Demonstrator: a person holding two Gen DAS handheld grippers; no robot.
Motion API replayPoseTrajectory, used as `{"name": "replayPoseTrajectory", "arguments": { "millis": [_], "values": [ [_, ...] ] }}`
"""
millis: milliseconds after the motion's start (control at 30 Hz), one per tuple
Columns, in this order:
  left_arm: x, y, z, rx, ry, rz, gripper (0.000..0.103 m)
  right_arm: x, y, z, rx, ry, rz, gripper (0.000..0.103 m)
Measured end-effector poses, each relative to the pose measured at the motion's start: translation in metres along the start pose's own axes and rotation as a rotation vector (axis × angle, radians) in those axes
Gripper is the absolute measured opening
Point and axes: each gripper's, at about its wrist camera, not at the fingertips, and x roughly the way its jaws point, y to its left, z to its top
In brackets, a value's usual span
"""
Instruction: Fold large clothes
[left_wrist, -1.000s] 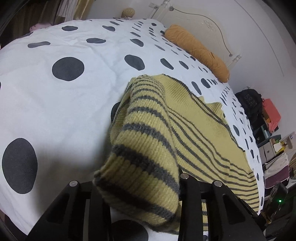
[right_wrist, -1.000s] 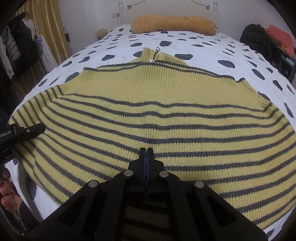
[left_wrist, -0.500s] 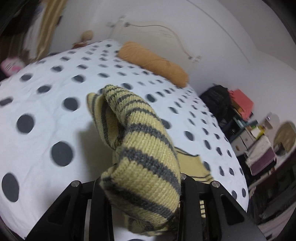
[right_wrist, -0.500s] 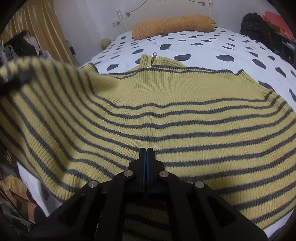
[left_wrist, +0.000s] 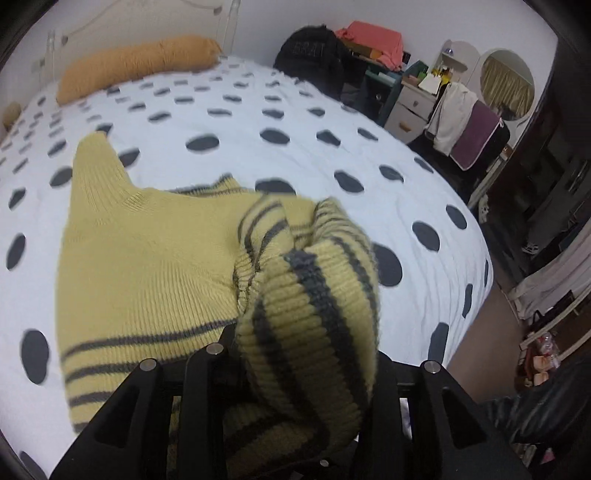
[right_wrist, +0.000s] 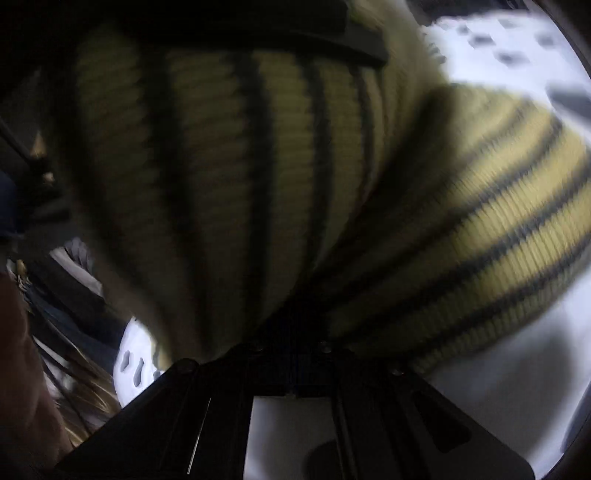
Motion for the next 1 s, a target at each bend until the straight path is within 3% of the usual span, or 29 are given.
{"name": "replayPoseTrajectory", "arguments": {
  "millis": [133,200,233,300,367,433,467,533,600,667,733,767,833,900,933,1000],
  "values": [
    [-0.002,-0.001,0.000,0.025,0.017,0.023,0.042,0.004,0.001,0.001,-0.004,0.007,0.030,0.000],
    [-0.001,-0.008,-0.001,0.037,0.034,0.031,0.078,0.003,0.000,0.002,0.014,0.004,0.053,0.000],
    [-0.002,-0.008,0.001,0.028,0.040,0.023,0.083,-0.001,-0.002,0.002,0.024,-0.003,0.069,0.000],
    [-0.013,-0.015,0.003,0.015,0.019,-0.067,0.083,-0.014,-0.002,0.001,0.017,-0.004,0.045,0.003],
    [-0.029,-0.022,0.006,0.020,-0.021,-0.098,0.083,-0.035,-0.003,0.001,0.011,-0.022,0.001,0.008],
    [-0.057,-0.023,0.010,0.032,-0.103,-0.088,0.083,-0.067,-0.006,0.004,0.006,-0.078,-0.079,0.031],
    [-0.071,-0.020,0.012,0.026,-0.143,-0.076,0.087,-0.082,-0.006,0.006,0.008,-0.106,-0.134,0.036],
    [-0.097,-0.002,0.015,-0.029,-0.204,0.016,0.096,-0.113,-0.004,0.015,0.014,-0.167,-0.210,0.037],
    [-0.112,0.026,0.011,-0.101,-0.244,0.128,0.099,-0.134,0.011,0.030,-0.013,-0.212,-0.223,0.037],
    [-0.112,0.059,0.001,-0.174,-0.212,0.222,0.099,-0.140,0.034,0.047,-0.071,-0.235,-0.216,0.038],
    [-0.104,0.081,-0.012,-0.225,-0.182,0.266,0.099,-0.132,0.058,0.067,-0.174,-0.196,-0.257,0.073],
    [-0.100,0.089,-0.019,-0.242,-0.170,0.276,0.099,-0.124,0.068,0.075,-0.216,-0.183,-0.288,0.078],
    [-0.087,0.103,-0.033,-0.276,-0.131,0.286,0.099,-0.110,0.090,0.092,-0.306,-0.158,-0.345,0.079],
    [-0.076,0.113,-0.046,-0.299,-0.107,0.279,0.099,-0.102,0.106,0.105,-0.384,-0.111,-0.318,0.079],
    [-0.072,0.115,-0.048,-0.305,-0.098,0.275,0.099,-0.090,0.110,0.114,-0.425,-0.051,-0.330,0.079],
    [-0.062,0.117,-0.055,-0.298,-0.087,0.269,0.099,-0.057,0.109,0.131,-0.472,0.084,-0.449,0.079]
  ]
}}
